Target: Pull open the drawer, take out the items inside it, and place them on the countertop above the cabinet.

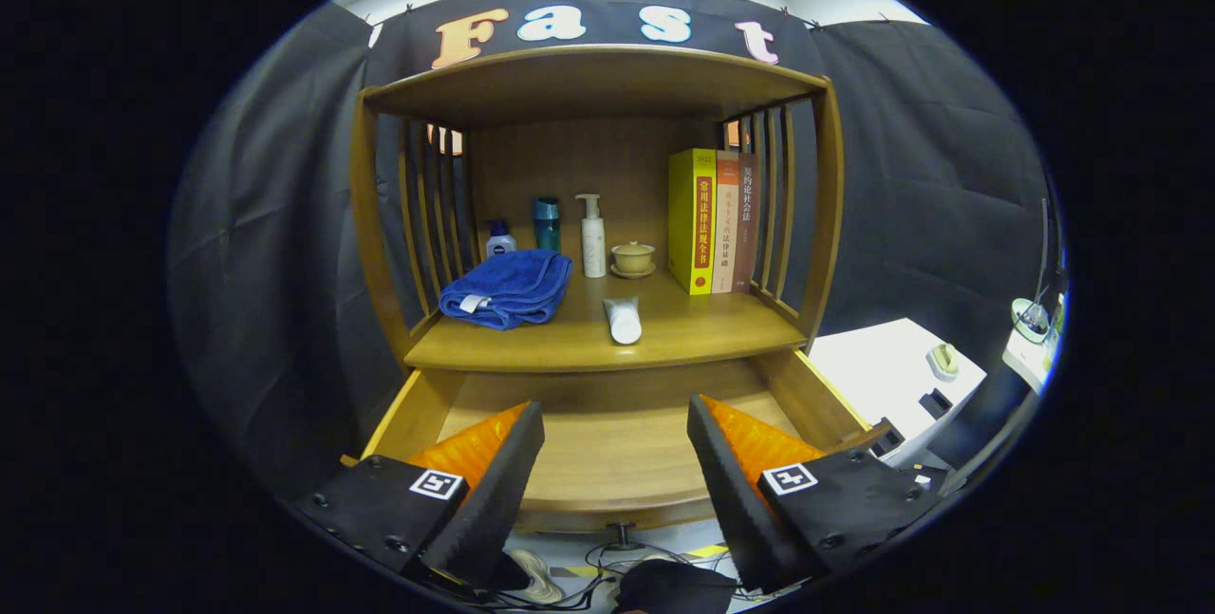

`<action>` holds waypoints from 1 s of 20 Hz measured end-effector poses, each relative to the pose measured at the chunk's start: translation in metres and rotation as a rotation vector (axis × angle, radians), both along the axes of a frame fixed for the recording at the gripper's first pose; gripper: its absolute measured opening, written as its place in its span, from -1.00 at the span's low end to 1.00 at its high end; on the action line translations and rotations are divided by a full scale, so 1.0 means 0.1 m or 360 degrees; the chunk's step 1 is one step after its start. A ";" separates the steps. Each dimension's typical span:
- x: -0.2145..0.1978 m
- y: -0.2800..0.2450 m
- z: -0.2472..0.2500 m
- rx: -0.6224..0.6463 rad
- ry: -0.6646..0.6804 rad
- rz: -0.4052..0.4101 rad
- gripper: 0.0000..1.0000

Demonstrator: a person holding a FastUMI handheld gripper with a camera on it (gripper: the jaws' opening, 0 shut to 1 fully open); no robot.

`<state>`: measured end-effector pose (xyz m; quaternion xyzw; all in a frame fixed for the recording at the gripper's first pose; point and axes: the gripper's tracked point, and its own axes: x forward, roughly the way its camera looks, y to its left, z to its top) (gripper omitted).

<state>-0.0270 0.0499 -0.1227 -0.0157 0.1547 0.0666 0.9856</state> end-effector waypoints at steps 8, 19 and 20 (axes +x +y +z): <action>-0.43 -0.04 -0.51 -0.0093 0.0011 0.0039 0.98; -0.42 -0.11 -1.11 -0.0085 0.0156 -0.0013 1.00; -0.39 -0.15 -1.16 -0.0107 0.0175 -0.0031 1.00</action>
